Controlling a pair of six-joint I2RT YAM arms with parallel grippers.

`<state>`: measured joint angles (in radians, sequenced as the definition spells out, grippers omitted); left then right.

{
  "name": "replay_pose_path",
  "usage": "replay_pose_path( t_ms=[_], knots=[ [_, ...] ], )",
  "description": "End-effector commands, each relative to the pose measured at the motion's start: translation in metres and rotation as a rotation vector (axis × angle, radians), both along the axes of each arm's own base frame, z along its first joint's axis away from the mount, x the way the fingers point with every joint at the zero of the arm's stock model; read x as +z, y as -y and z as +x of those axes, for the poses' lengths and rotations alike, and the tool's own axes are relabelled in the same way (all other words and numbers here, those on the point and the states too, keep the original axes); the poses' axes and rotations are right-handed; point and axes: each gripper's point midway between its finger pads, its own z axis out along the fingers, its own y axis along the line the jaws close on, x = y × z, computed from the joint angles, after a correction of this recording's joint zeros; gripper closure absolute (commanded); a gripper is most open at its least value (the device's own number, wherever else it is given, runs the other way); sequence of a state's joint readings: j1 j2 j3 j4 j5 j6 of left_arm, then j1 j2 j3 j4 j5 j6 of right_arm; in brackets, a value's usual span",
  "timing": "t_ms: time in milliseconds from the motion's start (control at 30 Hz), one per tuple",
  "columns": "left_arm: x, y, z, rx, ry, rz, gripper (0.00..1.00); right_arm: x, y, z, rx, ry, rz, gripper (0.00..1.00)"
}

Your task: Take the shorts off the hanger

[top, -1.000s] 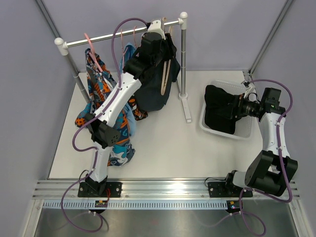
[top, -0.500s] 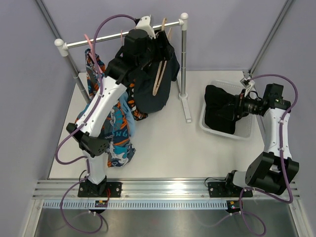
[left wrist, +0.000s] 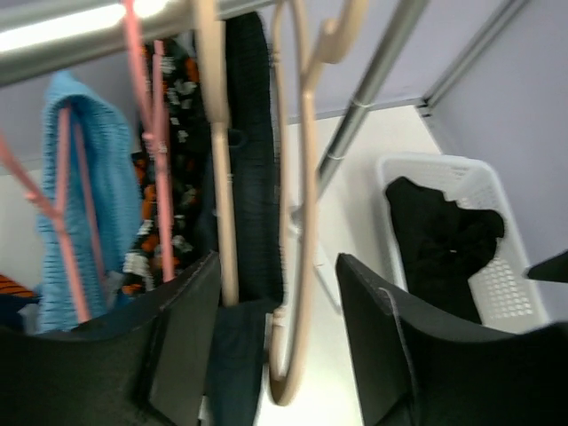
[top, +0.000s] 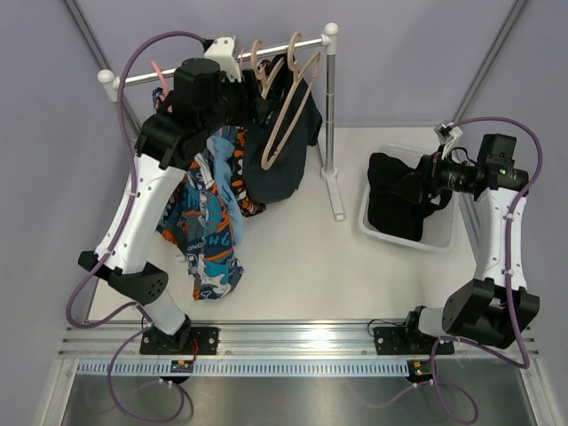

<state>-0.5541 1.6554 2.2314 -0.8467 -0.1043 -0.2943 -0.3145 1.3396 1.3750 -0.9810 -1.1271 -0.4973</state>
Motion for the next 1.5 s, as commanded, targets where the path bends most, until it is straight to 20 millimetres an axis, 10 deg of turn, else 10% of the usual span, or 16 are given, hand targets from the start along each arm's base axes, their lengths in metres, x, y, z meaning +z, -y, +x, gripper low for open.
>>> replay_pose_path(
  t_ms=[0,233,933,1133,1467],
  knots=[
    [-0.014,-0.012,0.010,-0.015,-0.017,0.072,0.46,0.027,-0.003,0.004,-0.010,0.067,0.004,0.02],
    [-0.033,0.003,0.043,-0.021,-0.039,0.073,0.65,0.027,-0.005,0.001,-0.009,0.073,0.007,0.03],
    [-0.053,0.009,0.101,0.114,0.014,0.103,0.71,0.022,-0.008,-0.005,0.007,0.063,0.013,0.03],
    [-0.048,0.007,0.100,0.141,0.037,0.112,0.99,0.022,-0.010,-0.010,0.017,0.069,0.012,0.03],
    [-0.001,0.006,0.063,0.102,0.138,0.070,1.00,0.021,-0.012,-0.013,0.032,0.064,0.028,0.03]
  ],
)
